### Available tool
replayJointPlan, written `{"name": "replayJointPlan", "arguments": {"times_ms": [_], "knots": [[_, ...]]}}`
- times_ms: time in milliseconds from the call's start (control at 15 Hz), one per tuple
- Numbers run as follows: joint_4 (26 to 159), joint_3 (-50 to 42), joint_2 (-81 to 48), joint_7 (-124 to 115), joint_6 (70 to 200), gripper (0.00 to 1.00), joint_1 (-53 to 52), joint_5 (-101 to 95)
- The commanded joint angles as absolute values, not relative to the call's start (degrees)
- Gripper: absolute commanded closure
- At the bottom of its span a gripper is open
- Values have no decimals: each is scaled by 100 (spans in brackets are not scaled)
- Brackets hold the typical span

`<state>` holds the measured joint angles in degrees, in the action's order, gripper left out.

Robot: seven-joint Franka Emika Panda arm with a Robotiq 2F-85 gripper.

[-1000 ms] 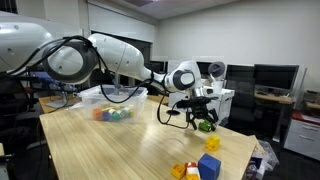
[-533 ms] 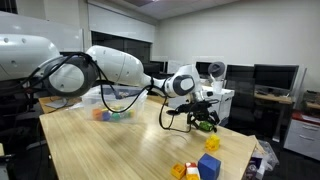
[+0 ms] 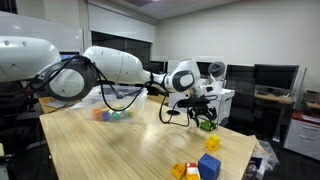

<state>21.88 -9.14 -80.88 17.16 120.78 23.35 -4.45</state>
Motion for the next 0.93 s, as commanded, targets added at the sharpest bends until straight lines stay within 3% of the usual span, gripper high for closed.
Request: {"name": "replayJointPlan", "arguments": {"times_ms": [0, 67, 267, 867], "knots": [[2385, -785, -7922, 1512, 11922, 49, 2398, -259], [2381, -778, -7921, 1486, 11926, 56, 2411, -242], [2370, -731, -7912, 1451, 11938, 60, 2437, -208], [1950, -256, -7680, 2277, 12431, 60, 2259, -168]]}}
